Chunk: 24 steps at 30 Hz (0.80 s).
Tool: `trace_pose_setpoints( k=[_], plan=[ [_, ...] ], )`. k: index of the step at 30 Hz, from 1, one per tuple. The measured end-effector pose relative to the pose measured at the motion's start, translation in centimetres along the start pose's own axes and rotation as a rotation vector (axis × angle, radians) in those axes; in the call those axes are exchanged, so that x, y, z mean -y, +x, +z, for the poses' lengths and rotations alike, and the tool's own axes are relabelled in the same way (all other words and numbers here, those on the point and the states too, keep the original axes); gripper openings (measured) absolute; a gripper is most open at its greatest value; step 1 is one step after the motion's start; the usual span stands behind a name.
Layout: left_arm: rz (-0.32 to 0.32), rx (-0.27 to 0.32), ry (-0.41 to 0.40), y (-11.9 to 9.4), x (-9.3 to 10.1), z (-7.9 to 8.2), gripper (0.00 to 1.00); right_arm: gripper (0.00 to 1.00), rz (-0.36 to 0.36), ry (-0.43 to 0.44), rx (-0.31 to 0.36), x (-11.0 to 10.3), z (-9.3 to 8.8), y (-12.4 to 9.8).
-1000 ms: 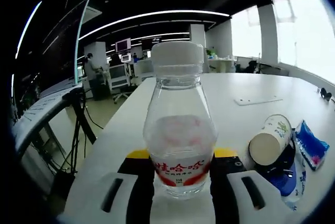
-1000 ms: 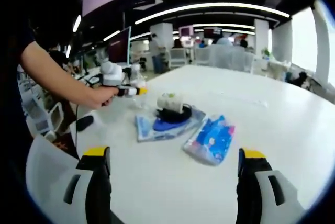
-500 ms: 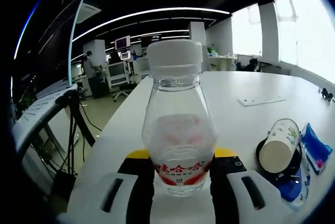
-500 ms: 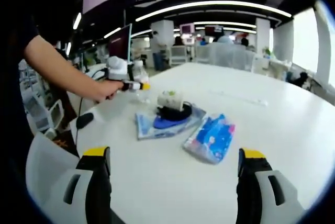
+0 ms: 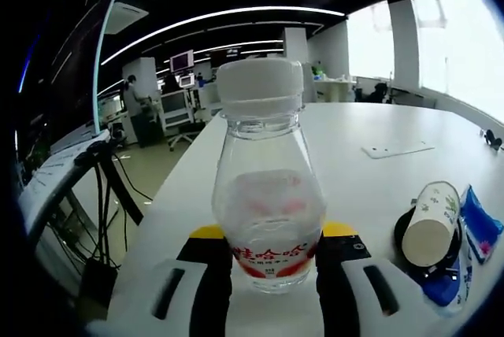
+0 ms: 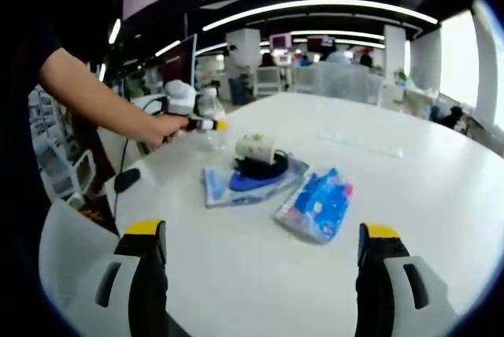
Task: Arrange the tabletop items into an orderly group along one side of the table until the central work area is clear of visible clutter.
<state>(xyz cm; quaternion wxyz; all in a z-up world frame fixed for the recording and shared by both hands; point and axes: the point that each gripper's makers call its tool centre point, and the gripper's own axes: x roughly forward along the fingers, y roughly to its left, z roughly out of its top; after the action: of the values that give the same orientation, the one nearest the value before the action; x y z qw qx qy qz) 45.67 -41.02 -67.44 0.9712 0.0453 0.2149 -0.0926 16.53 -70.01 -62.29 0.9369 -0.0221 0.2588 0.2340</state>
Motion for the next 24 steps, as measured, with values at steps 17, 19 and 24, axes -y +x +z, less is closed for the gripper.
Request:
trace_pose_setpoints(
  k=[17, 19, 24],
  plan=[
    [-0.038, -0.023, 0.005, -0.3, 0.2, -0.3, 0.41, 1.0, -0.001, 0.002, 0.008, -0.2, 0.2, -0.2],
    [-0.036, -0.029, 0.003, -0.6, 0.3, -0.4, 0.41, 1.0, 0.0, 0.011, 0.012, -0.2, 0.3, -0.2],
    [-0.038, -0.037, -0.008, -1.1, 0.4, -0.7, 0.41, 1.0, 0.001, 0.01, 0.022, -0.4, 0.5, -0.2]
  ],
)
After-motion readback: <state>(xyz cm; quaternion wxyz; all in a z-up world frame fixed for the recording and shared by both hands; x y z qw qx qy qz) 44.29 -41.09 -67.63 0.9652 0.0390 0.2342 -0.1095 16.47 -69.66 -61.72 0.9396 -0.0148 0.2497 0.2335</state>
